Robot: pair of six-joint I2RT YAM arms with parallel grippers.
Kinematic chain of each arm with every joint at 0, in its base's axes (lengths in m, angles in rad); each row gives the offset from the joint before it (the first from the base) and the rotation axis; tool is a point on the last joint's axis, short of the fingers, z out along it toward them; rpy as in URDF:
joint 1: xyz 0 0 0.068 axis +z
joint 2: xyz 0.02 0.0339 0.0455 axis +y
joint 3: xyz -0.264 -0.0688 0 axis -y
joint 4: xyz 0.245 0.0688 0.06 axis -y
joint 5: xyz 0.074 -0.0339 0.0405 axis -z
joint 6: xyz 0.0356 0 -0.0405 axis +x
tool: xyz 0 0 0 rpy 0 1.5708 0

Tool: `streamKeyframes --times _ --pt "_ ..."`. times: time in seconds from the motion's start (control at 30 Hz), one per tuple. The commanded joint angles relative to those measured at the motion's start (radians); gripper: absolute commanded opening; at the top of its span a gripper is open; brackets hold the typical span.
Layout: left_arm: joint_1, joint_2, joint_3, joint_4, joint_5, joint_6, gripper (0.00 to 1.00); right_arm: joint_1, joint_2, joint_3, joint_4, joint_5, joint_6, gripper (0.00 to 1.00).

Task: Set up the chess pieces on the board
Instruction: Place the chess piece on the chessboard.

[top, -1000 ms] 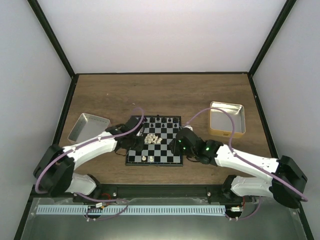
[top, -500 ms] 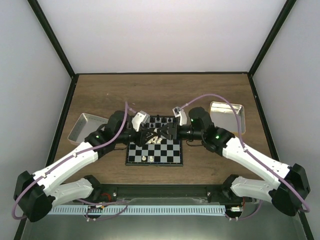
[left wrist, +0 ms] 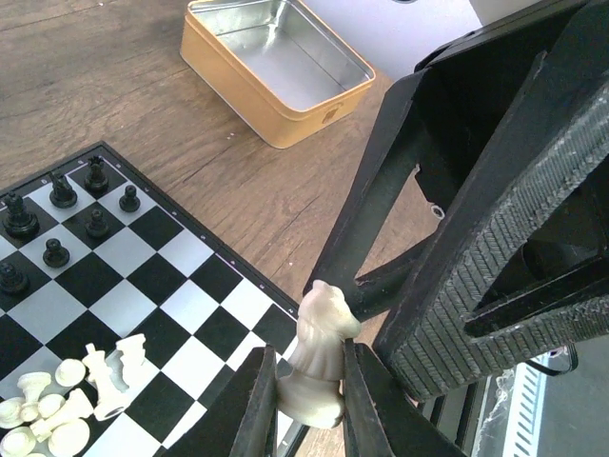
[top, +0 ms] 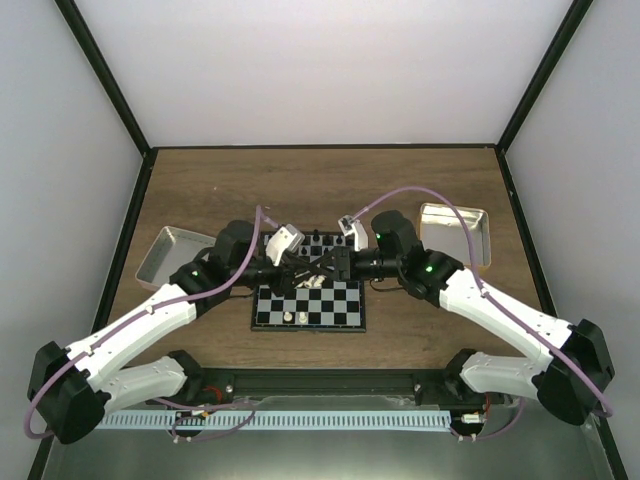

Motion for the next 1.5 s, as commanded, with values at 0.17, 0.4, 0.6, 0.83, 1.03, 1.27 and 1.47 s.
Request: streamKeyframes --times 0.17,0.4,0.6,0.83,1.03,1.27,1.47 --pt "-0.003 -0.008 0.005 0.05 0.053 0.03 0.08 -0.004 0.014 0.02 -0.004 -0.003 -0.01 0.34" --pt "-0.003 -0.008 0.004 0.036 0.062 0.049 0.09 -0.004 0.029 0.016 0.03 -0.003 -0.006 0.1" --pt "-0.003 -0.03 0.006 0.022 0.056 0.056 0.1 -0.004 0.035 0.016 0.022 0.054 -0.028 0.04" --pt "-0.002 -0.049 0.021 -0.048 -0.063 0.025 0.53 -0.004 0.043 0.008 0.026 0.15 -0.061 0.01" --pt "0.0 -0.196 0.009 -0.105 -0.341 -0.033 0.7 0.044 0.073 0.016 0.013 0.3 -0.13 0.01" --pt "0.0 -0.452 0.03 -0.147 -0.815 -0.21 0.74 0.254 0.212 0.101 -0.032 0.52 -0.201 0.01" --pt "-0.001 -0.552 0.097 -0.188 -0.937 -0.247 0.75 0.43 0.351 0.187 -0.072 0.685 -0.22 0.01"
